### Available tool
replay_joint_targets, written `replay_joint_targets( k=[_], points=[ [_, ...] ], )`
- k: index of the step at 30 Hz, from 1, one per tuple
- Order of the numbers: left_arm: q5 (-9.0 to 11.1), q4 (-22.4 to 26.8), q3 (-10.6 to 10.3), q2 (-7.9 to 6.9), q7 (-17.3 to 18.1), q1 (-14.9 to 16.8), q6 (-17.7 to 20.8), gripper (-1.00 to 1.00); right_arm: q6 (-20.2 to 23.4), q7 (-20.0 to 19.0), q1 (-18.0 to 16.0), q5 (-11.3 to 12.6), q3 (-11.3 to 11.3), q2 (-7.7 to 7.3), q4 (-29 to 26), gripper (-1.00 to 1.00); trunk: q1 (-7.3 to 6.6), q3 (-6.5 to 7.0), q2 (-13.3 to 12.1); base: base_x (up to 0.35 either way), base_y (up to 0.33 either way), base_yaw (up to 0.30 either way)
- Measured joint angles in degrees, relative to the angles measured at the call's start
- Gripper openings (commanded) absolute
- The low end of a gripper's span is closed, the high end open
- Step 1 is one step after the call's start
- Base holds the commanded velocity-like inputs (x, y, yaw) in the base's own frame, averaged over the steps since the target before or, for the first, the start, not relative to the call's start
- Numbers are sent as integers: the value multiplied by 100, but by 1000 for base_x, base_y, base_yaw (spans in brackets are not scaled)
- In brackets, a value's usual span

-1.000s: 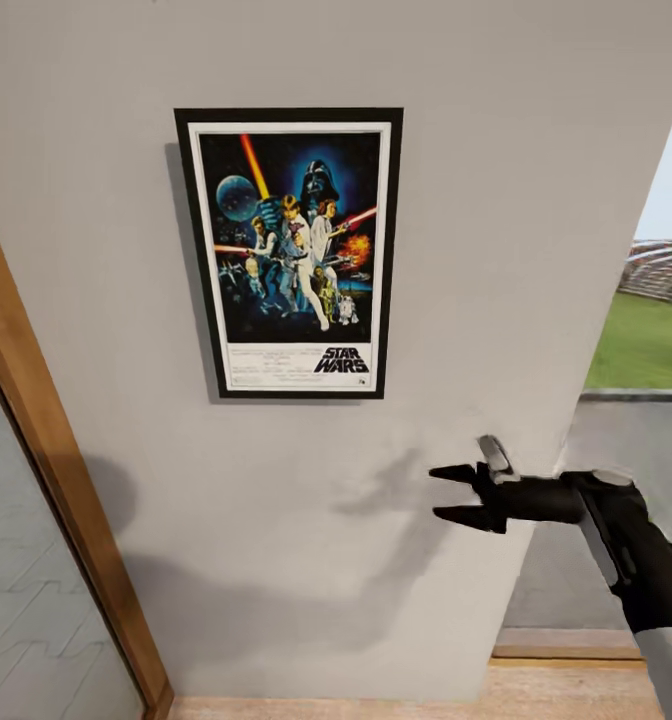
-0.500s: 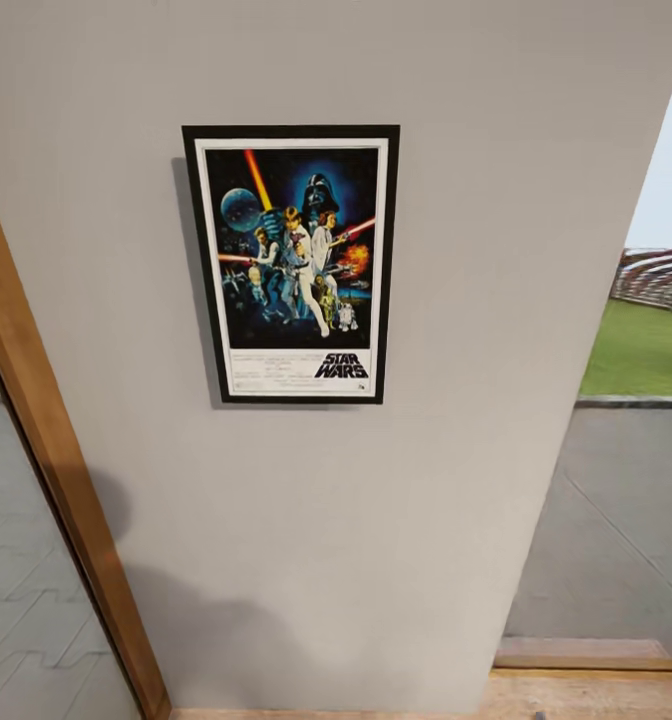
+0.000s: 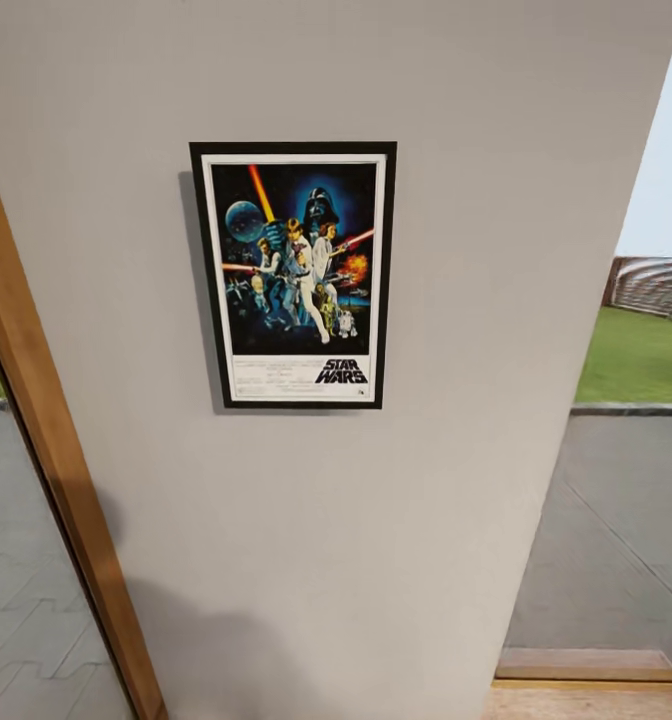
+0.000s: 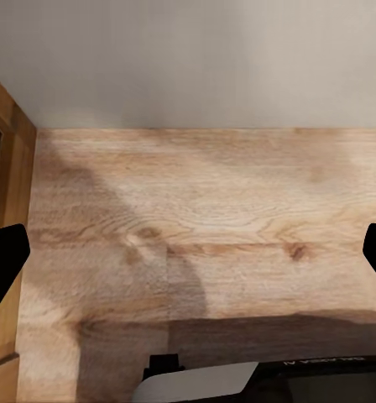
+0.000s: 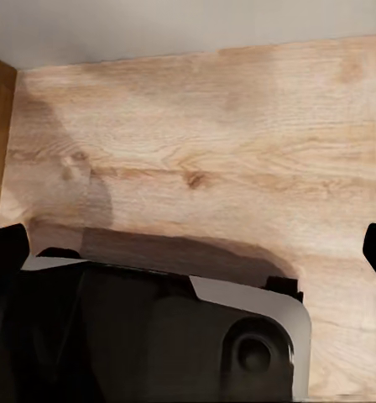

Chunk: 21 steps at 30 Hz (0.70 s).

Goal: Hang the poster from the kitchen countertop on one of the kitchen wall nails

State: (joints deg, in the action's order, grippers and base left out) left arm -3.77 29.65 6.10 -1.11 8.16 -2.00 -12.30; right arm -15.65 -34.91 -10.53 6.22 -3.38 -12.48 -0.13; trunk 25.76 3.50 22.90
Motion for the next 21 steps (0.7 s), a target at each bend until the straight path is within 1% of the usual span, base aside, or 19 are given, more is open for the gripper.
replay_joint_targets(
  k=[1,2,4,6,9,11,16,21],
  points=[
    [0,0,0,0,0,0,0,100,0,8,0,2,-4,2,1,100,0,10,0,0,0,12],
    [0,0,-1,0,0,0,0,100,4,252,0,2,-4,42,30,100,0,19,0,0,0,23],
    [0,0,-2,0,0,0,0,100,11,559,0,8,-9,102,50,100,0,36,0,0,0,24],
    [-3,0,-2,0,0,0,0,100,20,1119,0,15,-16,223,70,100,0,46,0,0,0,12],
    [-4,0,-3,0,0,0,0,100,24,1429,0,6,-18,359,77,100,0,54,0,0,0,7],
    [-4,0,-8,0,0,0,0,100,25,1681,0,-11,-20,511,82,100,0,56,-1,0,0,2],
    [-5,0,-16,0,6,0,0,100,18,1786,0,-9,-31,558,74,100,0,58,-1,0,0,1],
    [-8,0,-28,4,7,0,0,100,20,1819,0,-18,-20,571,74,100,0,58,-1,0,0,0]
  ],
)
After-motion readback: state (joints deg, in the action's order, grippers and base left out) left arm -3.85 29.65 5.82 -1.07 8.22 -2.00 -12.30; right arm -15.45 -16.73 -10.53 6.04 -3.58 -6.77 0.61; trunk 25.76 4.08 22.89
